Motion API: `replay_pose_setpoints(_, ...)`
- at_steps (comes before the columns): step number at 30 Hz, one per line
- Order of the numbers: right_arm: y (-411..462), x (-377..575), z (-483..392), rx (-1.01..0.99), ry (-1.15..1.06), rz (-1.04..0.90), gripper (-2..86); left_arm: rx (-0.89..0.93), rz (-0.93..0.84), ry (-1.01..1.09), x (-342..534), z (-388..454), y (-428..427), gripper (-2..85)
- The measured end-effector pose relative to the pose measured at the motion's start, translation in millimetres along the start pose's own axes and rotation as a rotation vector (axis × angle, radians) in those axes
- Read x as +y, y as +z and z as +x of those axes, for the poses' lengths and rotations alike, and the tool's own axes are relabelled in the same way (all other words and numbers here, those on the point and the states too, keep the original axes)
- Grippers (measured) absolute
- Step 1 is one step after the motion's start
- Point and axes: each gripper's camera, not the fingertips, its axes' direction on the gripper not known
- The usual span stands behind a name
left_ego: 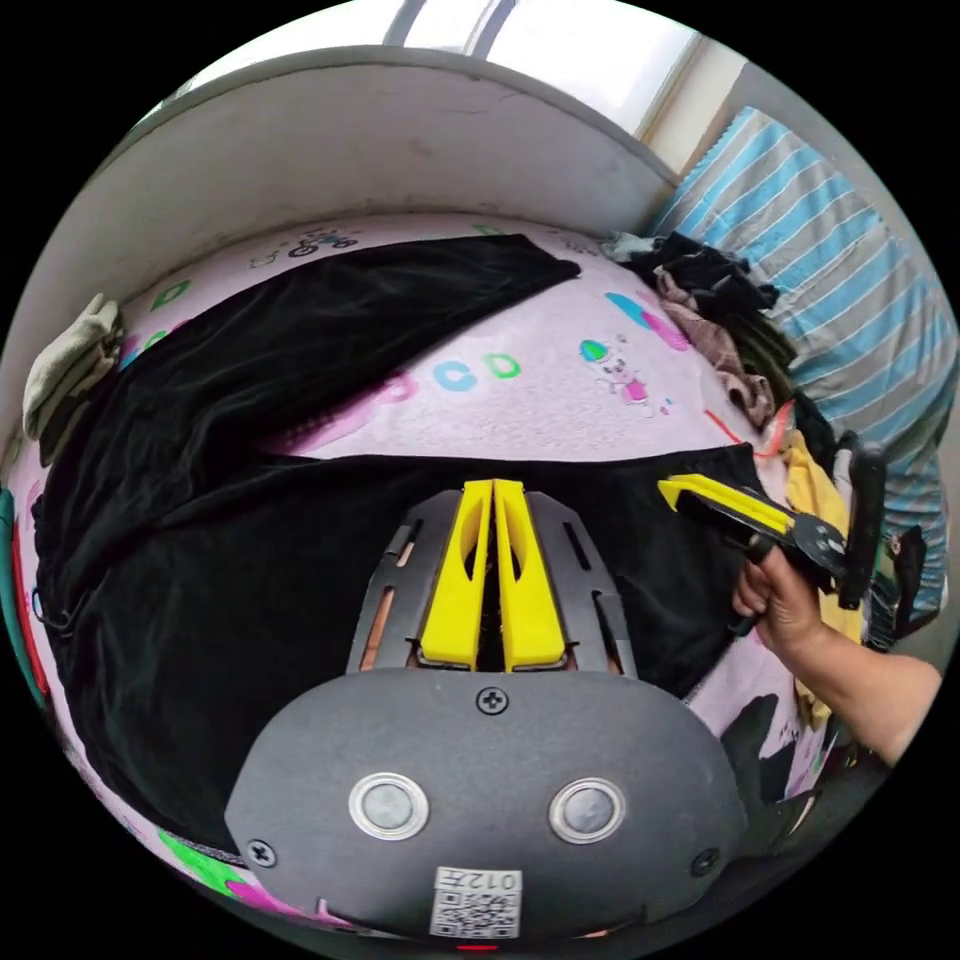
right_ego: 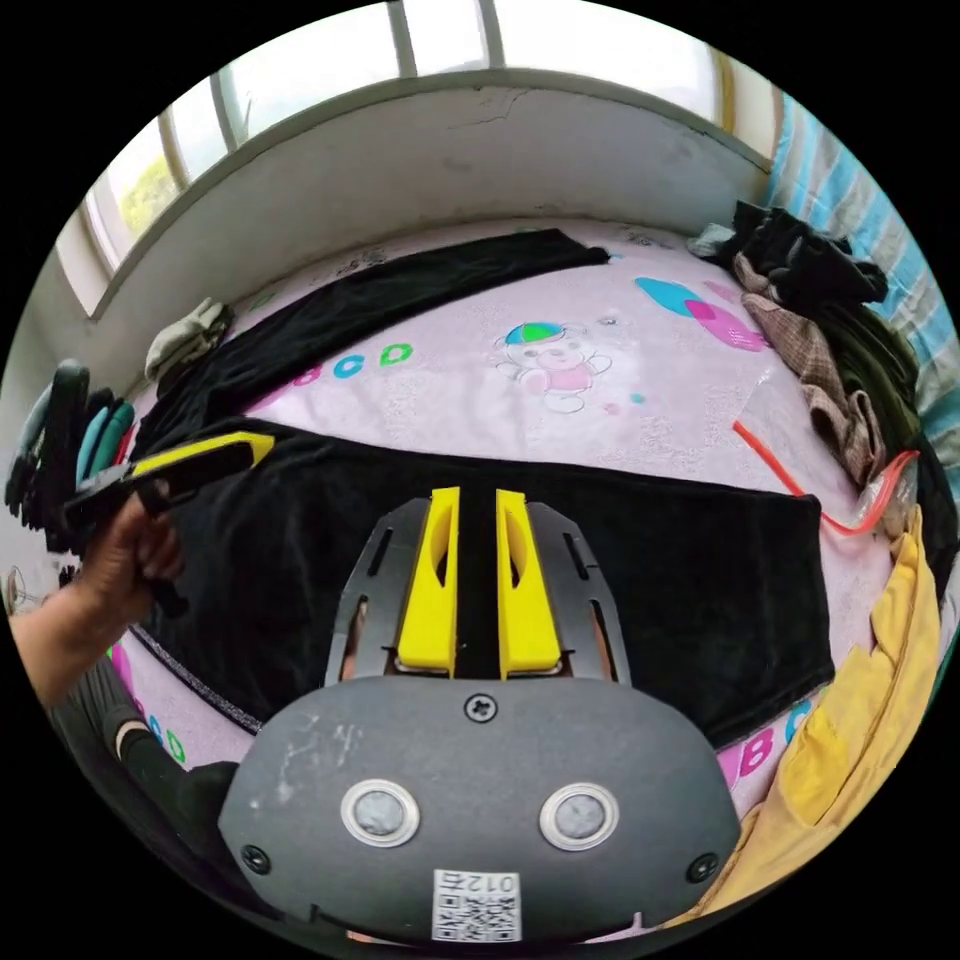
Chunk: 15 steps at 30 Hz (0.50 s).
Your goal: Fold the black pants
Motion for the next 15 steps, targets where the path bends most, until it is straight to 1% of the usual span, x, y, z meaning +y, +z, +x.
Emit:
replay_pose_setpoints(2,-17.7,2.8,31.3,0.077,0.073,0.088,5.0,0.043,0.006,0.065,6.1,20.3,-2.9,0.6)
replay_pose_setpoints(4,-20.7,1.7,60.9,0.143,0.143,0.076,5.1,0.073,-0.047,0.136,13.6,45.1,4.3,0.6)
replay_pose_setpoints(7,-21.2,0.4,100.8,0.156,0.185,0.050,5.0,0.080,-0.108,0.204,23.0,67.6,15.5,0.6)
replay_pose_setpoints(9,-17.7,-0.2,114.5,0.172,0.187,0.032,5.2,0.064,-0.123,0.226,27.3,75.7,19.5,0.6)
replay_pose_setpoints(11,-6.6,2.3,121.1,0.183,0.145,-0.018,5.5,0.035,-0.096,0.248,31.0,81.1,17.7,0.6)
replay_pose_setpoints(13,-7.8,7.9,118.7,0.193,0.100,0.013,5.6,0.006,-0.092,0.268,32.3,86.0,15.1,0.5)
replay_pose_setpoints(15,-7.3,7.1,119.0,0.188,0.102,0.013,5.7,-0.012,-0.087,0.279,32.9,89.0,12.4,0.5)
